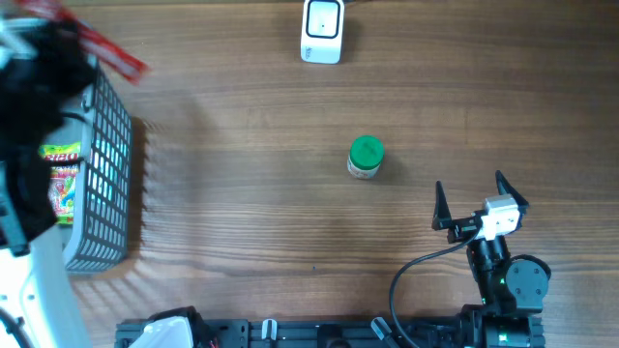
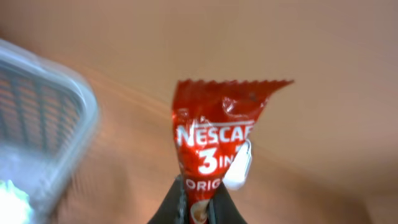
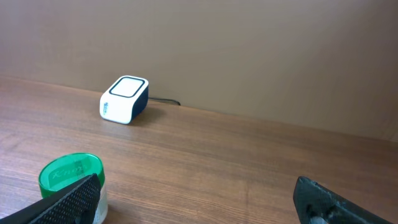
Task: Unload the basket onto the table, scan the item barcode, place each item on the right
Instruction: 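Carry the Nescafé stick past the scanner and drop it beside the jar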
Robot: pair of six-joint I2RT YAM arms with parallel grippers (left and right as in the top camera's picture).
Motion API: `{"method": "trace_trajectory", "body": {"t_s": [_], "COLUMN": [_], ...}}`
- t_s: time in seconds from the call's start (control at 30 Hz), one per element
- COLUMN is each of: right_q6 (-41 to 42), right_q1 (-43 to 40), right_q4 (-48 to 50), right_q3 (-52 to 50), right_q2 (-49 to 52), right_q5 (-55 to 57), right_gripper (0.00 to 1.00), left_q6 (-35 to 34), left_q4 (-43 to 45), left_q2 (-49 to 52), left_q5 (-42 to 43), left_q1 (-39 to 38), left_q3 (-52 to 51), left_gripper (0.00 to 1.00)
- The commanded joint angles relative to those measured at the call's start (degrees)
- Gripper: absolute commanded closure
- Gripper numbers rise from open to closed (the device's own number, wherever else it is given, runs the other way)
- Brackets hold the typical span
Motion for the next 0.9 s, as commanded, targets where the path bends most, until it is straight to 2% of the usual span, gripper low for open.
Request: {"method": "trace_trajectory", "body": {"t_s": [0.0, 0.07, 0.13, 0.33, 0.5, 0.73, 0.77, 0.8, 0.87], "right_q6": [-0.3, -0.3, -0.3, -0.3, -0.3, -0.3, -0.3, -0.3, -0.3], "right_q1": [0.3, 0.3, 0.3, 0.3, 0.3, 0.3, 0.3, 0.3, 0.3], "right_q4": [0.3, 0.3, 0.3, 0.3, 0.3, 0.3, 0.3, 0.3, 0.3], "right_q3": [-0.1, -0.1, -0.1, -0.1, -0.1, -0.1, -0.1, -0.1, -0.1], "right_q2": [-0.3, -0.3, -0.3, -0.3, -0.3, -0.3, -0.3, -0.3, -0.3], "right_q5": [0.8, 0.8, 0.8, 0.8, 0.8, 0.8, 0.8, 0.8, 0.8], "right_gripper": [0.00, 0.00, 0.00, 0.00, 0.00, 0.00, 0.00, 0.00, 0.00], "left_q6": [-5.8, -12.6, -18.6, -32.5, -34.0, -34.8, -35.8, -36.8, -36.9], "left_q4": [-11.5, -15.4, -13.4, 9.1, 23.6, 35.1, 35.2, 35.1, 34.9], "left_q2": [3.5, 5.3, 6.5, 11.6, 18.5, 23.4, 23.4, 23.4, 23.0], "left_q5": [-8.6, -11.4, -11.4, -11.2, -10.5, -5.6, -5.6, -5.5, -4.3], "left_q1": [-10.8, -15.9, -20.0, -29.3, -36.2, -40.4, -40.4, -40.4, -40.4], "left_q3": [-2.4, -7.1, -13.9, -36.9, -46.9, -47.4, -47.4, -47.4, -47.3], "left_gripper": [0.96, 0.96, 0.96, 0.96, 0.96, 0.96, 0.93, 0.82, 0.50]}}
